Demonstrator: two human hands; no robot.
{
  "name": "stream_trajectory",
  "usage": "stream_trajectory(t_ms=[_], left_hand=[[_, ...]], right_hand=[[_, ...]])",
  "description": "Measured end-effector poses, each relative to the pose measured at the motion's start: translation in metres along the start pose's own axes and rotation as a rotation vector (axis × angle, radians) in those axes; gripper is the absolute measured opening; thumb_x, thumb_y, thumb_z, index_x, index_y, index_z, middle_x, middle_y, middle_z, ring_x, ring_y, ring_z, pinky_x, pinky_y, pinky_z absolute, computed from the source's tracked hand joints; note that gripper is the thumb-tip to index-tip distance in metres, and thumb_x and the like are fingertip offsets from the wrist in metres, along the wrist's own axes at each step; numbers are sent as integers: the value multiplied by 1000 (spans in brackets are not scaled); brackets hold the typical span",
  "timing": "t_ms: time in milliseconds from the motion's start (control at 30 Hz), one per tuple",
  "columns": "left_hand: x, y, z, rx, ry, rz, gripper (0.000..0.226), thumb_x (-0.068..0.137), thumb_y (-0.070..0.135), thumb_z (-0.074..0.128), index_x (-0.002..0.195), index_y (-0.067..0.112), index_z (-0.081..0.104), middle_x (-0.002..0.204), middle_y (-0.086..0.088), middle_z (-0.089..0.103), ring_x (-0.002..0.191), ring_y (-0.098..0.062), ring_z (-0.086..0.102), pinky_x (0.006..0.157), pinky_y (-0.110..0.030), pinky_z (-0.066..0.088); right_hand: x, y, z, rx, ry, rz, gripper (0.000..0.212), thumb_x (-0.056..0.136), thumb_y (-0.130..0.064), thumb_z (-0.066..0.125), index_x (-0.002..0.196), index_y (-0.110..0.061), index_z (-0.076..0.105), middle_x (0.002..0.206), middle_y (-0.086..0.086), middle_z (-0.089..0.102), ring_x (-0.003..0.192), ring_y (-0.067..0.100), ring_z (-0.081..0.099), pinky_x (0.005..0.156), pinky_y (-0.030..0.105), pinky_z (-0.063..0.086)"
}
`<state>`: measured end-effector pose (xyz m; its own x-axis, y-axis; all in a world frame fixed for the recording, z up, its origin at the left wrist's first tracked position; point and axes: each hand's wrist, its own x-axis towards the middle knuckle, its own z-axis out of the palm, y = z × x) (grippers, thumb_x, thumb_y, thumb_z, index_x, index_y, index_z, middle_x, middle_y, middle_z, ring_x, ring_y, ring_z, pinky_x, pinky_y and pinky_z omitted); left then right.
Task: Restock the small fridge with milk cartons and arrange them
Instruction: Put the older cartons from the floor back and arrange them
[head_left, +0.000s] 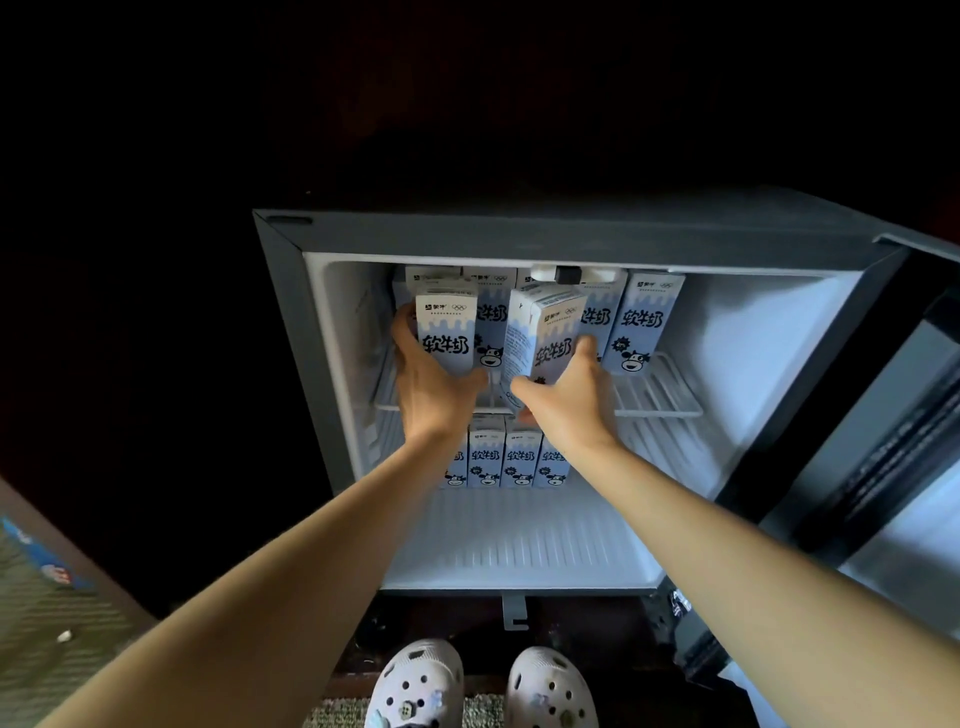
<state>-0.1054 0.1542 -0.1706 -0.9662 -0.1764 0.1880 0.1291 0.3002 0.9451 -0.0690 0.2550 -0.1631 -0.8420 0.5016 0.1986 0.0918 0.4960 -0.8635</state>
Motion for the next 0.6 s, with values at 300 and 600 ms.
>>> stream_trajectory(t_ms=[300, 600], left_hand=[[4, -1, 1, -16, 89, -74, 67, 74, 13, 72, 131, 12, 38, 121, -7, 61, 106, -22, 59, 77, -25, 45], [16, -13, -9, 97, 7, 32, 71, 73, 16, 74, 129, 7, 33, 125, -13, 58, 113, -31, 58, 93, -46, 51]], right_hand=[[4, 6, 8, -13, -15, 21, 41, 70, -12, 69, 89, -12, 32, 71, 4, 49, 75, 38, 68, 50, 36, 49], [3, 5, 31, 59, 20, -51, 45, 70, -12, 73, 89, -13, 32, 87, 23, 62, 72, 43, 66, 54, 53, 54]])
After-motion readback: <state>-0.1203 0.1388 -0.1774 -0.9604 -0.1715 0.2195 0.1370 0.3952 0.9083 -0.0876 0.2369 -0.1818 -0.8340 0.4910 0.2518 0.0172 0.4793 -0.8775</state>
